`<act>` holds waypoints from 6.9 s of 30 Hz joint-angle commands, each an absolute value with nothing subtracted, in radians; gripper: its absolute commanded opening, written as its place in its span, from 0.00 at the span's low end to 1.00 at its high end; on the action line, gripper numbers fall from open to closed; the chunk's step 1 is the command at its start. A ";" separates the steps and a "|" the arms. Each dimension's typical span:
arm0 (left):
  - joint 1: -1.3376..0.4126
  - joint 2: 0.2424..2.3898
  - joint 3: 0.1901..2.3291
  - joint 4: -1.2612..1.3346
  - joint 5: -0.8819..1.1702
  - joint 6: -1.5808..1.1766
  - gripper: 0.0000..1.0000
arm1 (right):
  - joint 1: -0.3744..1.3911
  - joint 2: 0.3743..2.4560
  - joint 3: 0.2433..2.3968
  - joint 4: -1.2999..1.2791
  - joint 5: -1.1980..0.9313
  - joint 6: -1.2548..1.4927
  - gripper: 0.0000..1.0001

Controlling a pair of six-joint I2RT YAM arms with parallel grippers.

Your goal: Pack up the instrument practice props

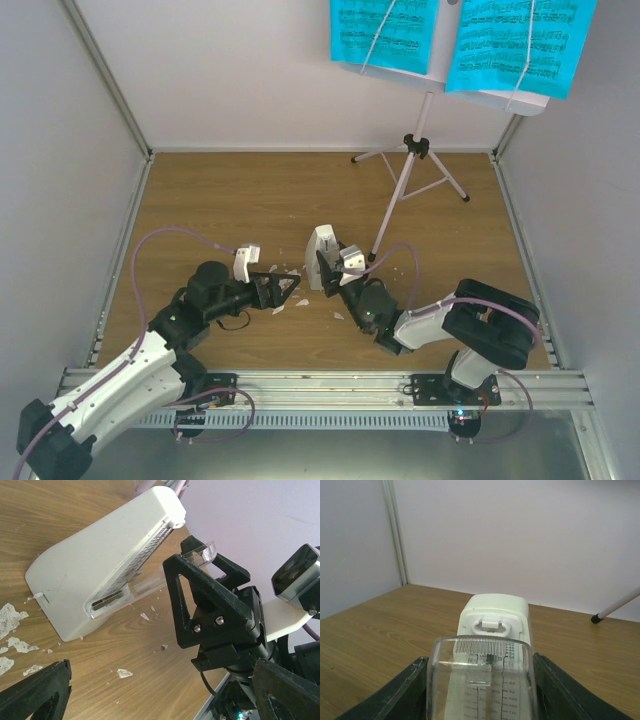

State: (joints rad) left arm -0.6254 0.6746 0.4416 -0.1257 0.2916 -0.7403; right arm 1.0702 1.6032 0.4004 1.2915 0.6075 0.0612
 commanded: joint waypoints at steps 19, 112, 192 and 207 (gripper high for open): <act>-0.606 0.686 0.459 -0.091 0.306 -0.722 0.99 | 1.068 1.704 0.470 1.241 0.655 0.130 0.46; -0.586 1.527 1.065 -0.183 0.539 0.356 0.45 | 0.594 0.500 0.278 0.071 -0.025 0.499 1.00; 0.137 1.780 1.528 -0.284 0.626 0.476 0.76 | 0.594 0.327 0.444 -0.262 0.182 0.429 1.00; -0.007 1.364 1.363 -0.053 0.637 -0.054 0.93 | 0.556 0.711 0.726 -0.293 0.345 0.316 1.00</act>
